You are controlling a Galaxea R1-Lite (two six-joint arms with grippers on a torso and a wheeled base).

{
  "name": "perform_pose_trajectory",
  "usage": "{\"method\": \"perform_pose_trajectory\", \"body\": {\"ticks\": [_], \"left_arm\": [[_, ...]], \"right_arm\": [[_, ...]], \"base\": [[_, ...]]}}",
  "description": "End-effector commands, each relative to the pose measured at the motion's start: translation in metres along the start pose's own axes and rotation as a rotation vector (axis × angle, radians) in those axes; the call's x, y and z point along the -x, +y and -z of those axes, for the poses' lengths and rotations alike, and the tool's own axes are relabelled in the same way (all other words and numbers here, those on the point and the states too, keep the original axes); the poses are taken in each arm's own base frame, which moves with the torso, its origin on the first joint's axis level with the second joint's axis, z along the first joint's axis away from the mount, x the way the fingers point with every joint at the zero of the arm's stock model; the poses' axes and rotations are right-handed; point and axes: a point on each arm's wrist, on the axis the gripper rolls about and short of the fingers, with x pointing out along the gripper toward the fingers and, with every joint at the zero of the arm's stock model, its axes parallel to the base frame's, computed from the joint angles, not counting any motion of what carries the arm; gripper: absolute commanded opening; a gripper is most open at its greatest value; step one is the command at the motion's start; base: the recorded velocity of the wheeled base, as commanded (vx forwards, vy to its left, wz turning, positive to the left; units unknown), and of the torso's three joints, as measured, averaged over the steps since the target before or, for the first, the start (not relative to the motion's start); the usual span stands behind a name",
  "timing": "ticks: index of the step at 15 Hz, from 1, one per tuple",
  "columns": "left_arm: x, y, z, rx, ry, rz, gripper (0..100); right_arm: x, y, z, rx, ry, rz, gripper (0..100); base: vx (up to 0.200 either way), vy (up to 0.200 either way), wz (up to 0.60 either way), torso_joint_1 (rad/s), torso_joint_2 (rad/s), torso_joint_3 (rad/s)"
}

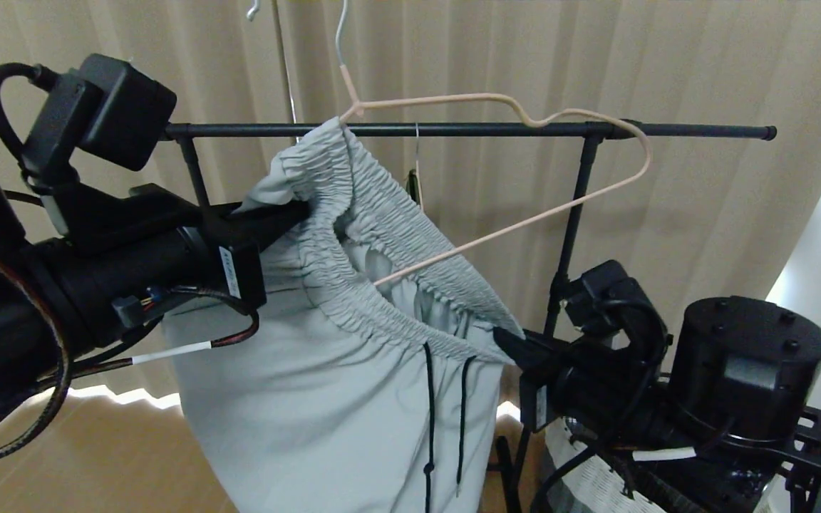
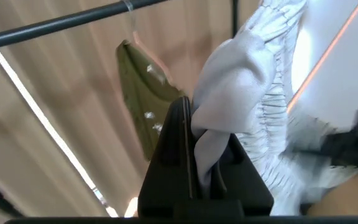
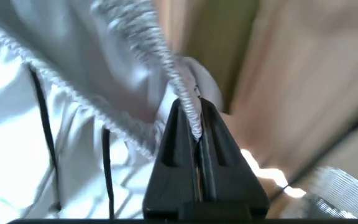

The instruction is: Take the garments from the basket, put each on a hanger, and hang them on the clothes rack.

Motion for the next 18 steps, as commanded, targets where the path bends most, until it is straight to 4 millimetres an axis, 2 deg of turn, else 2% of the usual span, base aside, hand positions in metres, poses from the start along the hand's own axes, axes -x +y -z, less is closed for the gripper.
{"method": "perform_pose_trajectory", "body": {"ticks": [1,2,4,6,7,11,14,16,17,18], "left_arm": [[0.004,0.008,0.013,-0.049,0.043,-0.036,0],[0.01,0.007,0.021,-0.081,0.069,-0.033,0],[0.02,0.005,0.036,-0.149,0.117,-0.022,0],[0.027,0.004,0.047,-0.215,0.155,-0.017,0],[0.032,0.008,0.063,-0.265,0.215,-0.033,0],[0.032,0.02,0.082,-0.326,0.333,-0.13,0],[0.025,0.021,0.085,-0.327,0.368,-0.192,0],[0.022,0.02,0.081,-0.291,0.356,-0.212,0],[0.02,0.017,0.079,-0.266,0.344,-0.211,0],[0.02,0.017,0.079,-0.266,0.344,-0.211,0]], "right_arm": [[0.003,-0.038,-0.014,-0.033,-0.048,0.126,0],[-0.003,-0.06,-0.02,-0.024,-0.065,0.206,0],[-0.014,-0.084,-0.027,-0.035,-0.084,0.266,0],[-0.021,-0.096,-0.033,-0.042,-0.102,0.285,0],[-0.026,-0.099,-0.036,-0.044,-0.108,0.293,0],[-0.021,-0.093,-0.038,-0.026,-0.106,0.274,0],[-0.002,-0.065,-0.04,-0.002,-0.077,0.176,0],[0.022,-0.04,-0.036,0.026,-0.025,0.074,0],[0.03,-0.034,-0.035,0.035,-0.007,0.045,100],[0.03,-0.034,-0.035,0.035,-0.007,0.045,100]], "base": [[0.0,0.0,0.0,0.0,0.0,0.0],[0.0,0.0,0.0,0.0,0.0,0.0],[0.0,0.0,0.0,0.0,0.0,0.0],[0.0,0.0,0.0,0.0,0.0,0.0],[0.0,0.0,0.0,0.0,0.0,0.0],[0.0,0.0,0.0,0.0,0.0,0.0],[0.0,0.0,0.0,0.0,0.0,0.0],[0.0,0.0,0.0,0.0,0.0,0.0],[0.0,0.0,0.0,0.0,0.0,0.0],[0.0,0.0,0.0,0.0,0.0,0.0]]}}
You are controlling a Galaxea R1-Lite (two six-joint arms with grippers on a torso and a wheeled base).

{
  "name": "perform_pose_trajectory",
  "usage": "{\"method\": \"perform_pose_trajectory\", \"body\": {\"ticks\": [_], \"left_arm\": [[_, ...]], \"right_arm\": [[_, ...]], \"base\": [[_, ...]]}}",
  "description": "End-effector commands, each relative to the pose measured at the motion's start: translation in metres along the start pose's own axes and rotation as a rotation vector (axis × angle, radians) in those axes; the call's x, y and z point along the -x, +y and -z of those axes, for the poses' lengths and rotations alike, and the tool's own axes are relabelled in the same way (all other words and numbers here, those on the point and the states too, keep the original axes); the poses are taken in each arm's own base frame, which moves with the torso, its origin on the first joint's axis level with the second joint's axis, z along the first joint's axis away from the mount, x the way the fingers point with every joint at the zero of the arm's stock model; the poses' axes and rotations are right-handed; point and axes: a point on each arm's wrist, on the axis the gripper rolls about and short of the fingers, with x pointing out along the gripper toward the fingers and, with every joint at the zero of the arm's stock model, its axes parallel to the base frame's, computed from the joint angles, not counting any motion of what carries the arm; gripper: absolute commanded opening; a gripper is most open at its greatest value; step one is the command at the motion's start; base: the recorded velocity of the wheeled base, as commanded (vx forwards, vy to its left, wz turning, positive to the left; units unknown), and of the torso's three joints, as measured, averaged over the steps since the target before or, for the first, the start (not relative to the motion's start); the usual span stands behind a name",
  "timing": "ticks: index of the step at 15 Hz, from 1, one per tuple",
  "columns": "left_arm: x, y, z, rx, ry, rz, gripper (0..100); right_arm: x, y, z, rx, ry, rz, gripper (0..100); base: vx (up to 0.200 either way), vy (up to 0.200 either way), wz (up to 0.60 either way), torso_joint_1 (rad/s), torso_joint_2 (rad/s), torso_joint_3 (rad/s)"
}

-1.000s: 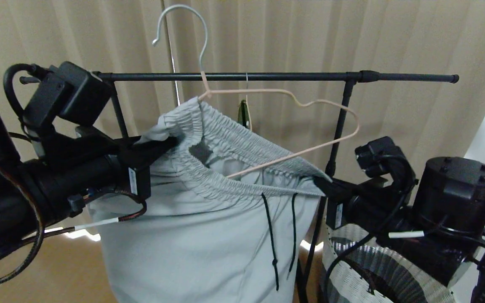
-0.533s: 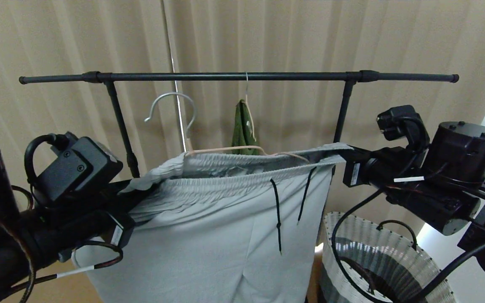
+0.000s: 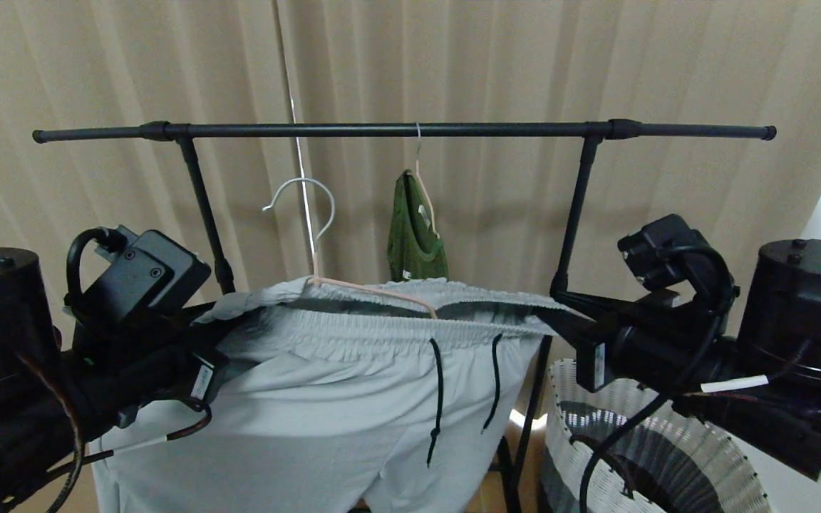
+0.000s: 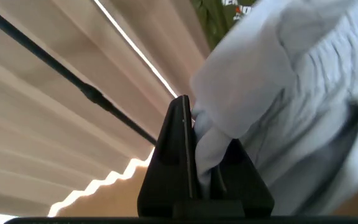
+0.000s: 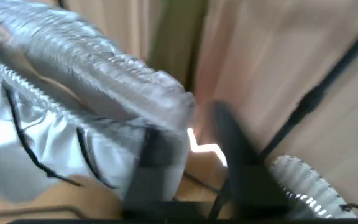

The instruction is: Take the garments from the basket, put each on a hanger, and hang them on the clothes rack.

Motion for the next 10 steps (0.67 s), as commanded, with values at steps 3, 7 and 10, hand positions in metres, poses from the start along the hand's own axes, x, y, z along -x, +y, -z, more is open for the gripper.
{"method": "perform_pose_trajectory", "body": {"ticks": [3,7,10], "left_arm": [[-0.002,-0.006,-0.014,0.075,-0.04,0.01,0],[-0.004,-0.014,-0.018,0.132,-0.053,0.041,0],[-0.004,-0.027,-0.028,0.154,-0.083,0.101,0]], "right_arm": [[0.03,0.008,0.007,0.09,0.009,-0.072,100],[0.04,0.01,0.0,0.157,-0.044,-0.213,100],[0.028,0.013,-0.014,0.205,-0.083,-0.207,100]], "base": [[0.0,0.0,0.0,0.0,0.0,0.0],[0.0,0.0,0.0,0.0,0.0,0.0],[0.0,0.0,0.0,0.0,0.0,0.0]]}}
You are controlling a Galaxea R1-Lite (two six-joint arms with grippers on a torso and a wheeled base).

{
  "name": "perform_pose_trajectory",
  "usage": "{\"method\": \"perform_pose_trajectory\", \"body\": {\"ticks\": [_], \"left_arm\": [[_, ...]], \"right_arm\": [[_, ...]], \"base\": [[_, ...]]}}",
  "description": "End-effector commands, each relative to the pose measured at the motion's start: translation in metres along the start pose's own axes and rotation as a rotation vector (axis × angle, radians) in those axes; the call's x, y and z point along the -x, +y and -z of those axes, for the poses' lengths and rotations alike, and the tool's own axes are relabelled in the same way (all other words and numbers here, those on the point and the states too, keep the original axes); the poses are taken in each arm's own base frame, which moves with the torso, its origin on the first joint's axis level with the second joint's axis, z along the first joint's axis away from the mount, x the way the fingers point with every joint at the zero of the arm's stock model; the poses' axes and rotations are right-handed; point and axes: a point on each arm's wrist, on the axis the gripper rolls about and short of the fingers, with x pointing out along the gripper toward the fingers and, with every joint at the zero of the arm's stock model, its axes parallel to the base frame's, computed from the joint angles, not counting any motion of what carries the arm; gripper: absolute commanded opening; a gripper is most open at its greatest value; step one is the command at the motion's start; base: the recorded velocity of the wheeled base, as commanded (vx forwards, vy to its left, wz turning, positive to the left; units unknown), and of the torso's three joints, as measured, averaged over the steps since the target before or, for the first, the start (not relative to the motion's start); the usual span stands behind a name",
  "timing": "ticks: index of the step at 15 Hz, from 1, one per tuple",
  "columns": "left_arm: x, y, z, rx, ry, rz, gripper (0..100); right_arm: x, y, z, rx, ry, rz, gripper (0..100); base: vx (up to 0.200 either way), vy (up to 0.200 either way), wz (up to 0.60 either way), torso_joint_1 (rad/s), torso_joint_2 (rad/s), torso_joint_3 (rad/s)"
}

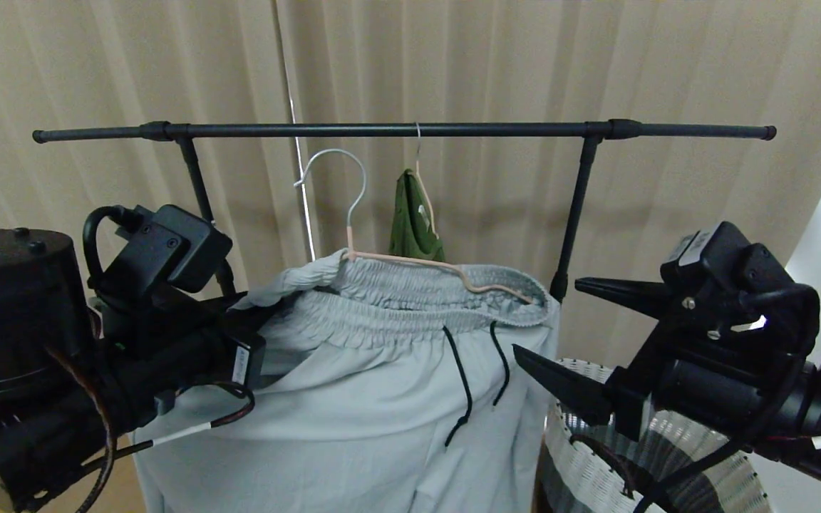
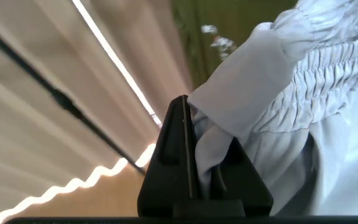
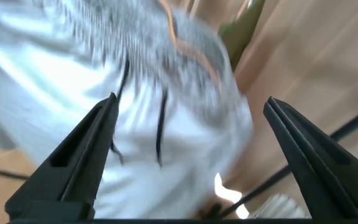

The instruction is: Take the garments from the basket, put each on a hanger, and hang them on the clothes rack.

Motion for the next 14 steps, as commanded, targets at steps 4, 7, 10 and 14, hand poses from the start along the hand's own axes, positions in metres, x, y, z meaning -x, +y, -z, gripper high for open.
{"method": "perform_pose_trajectory", "body": {"ticks": [4,7,10,14], "left_arm": [[0.002,-0.021,-0.008,-0.023,-0.046,0.093,0],[0.004,-0.025,-0.011,-0.033,-0.08,0.107,0],[0.007,-0.029,-0.012,-0.036,-0.088,0.131,0],[0.007,-0.031,-0.015,-0.025,-0.121,0.134,0]], "right_arm": [[-0.034,-0.002,-0.018,0.072,-0.037,0.025,100],[-0.052,-0.009,-0.023,0.12,-0.055,0.064,100],[-0.065,-0.011,-0.025,0.142,-0.079,0.082,100],[-0.069,-0.01,-0.023,0.162,-0.083,0.083,100]], "base": [[0.0,0.0,0.0,0.0,0.0,0.0],[0.0,0.0,0.0,0.0,0.0,0.0],[0.0,0.0,0.0,0.0,0.0,0.0],[0.0,0.0,0.0,0.0,0.0,0.0]]}}
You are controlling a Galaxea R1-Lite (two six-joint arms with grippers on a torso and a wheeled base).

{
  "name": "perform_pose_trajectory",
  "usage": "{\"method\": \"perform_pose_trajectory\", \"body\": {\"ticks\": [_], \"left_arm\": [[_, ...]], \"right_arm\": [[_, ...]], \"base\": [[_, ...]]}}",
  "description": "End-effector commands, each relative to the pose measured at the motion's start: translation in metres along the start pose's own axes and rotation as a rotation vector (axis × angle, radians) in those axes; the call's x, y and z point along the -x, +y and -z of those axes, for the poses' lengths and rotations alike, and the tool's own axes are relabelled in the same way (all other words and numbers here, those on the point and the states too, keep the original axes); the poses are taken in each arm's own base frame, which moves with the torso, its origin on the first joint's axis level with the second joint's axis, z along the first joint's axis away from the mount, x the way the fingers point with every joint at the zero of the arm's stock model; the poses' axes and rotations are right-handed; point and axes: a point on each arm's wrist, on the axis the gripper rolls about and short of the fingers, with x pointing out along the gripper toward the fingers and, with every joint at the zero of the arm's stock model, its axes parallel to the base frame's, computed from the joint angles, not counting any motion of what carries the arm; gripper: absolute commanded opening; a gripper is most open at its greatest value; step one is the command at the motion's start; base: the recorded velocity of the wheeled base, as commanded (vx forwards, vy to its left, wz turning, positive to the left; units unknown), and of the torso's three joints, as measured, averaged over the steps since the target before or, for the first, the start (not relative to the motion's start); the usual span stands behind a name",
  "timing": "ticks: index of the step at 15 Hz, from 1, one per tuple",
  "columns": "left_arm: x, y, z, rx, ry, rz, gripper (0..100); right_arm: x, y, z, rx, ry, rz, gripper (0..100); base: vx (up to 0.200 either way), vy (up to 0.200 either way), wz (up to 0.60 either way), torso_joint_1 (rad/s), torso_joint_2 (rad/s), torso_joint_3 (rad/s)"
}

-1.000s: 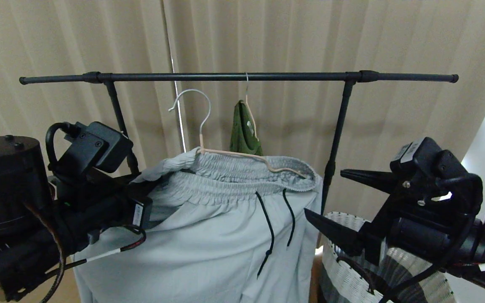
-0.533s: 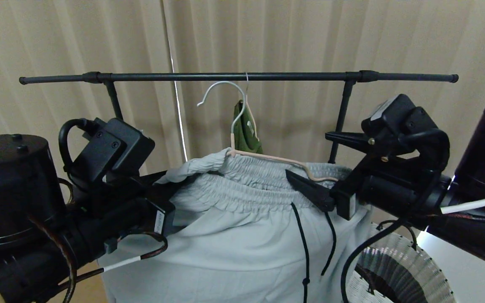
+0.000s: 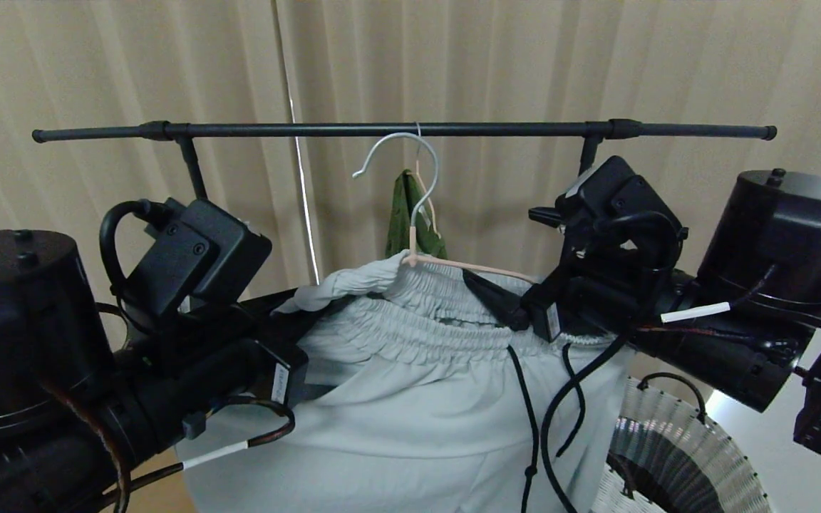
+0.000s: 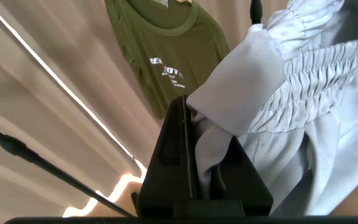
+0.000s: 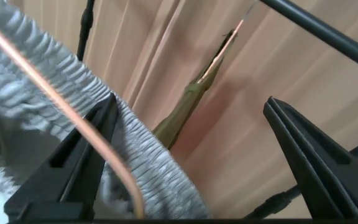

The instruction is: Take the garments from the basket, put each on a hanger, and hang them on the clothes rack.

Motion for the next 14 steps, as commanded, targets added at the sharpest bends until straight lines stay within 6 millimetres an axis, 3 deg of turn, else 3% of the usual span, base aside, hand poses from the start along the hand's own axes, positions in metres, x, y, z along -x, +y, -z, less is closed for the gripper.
{"method": "perform_pose_trajectory", "body": {"ticks": [1,4,5,14], "left_arm": [[-0.0008,-0.0011,0.0024,0.002,0.001,0.001,0],[-0.0033,-0.0019,0.0048,-0.002,0.013,0.003,0],[-0.0033,-0.0019,0.0048,-0.004,0.013,0.003,0],[-0.003,-0.0012,0.0051,0.0,0.014,-0.002,0]], "right_arm": [[-0.0031,0.0019,0.0033,0.002,0.012,-0.006,100],[-0.0017,0.0012,0.0018,0.001,0.007,-0.004,100],[-0.0013,0.0014,0.0012,0.001,0.005,-0.005,0],[0.002,-0.0006,-0.0017,0.0,-0.006,0.001,0]], "base": [[0.0,0.0,0.0,0.0,0.0,0.0],[0.0,0.0,0.0,0.0,0.0,0.0],[0.0,0.0,0.0,0.0,0.0,0.0],[0.0,0.0,0.0,0.0,0.0,0.0]]}}
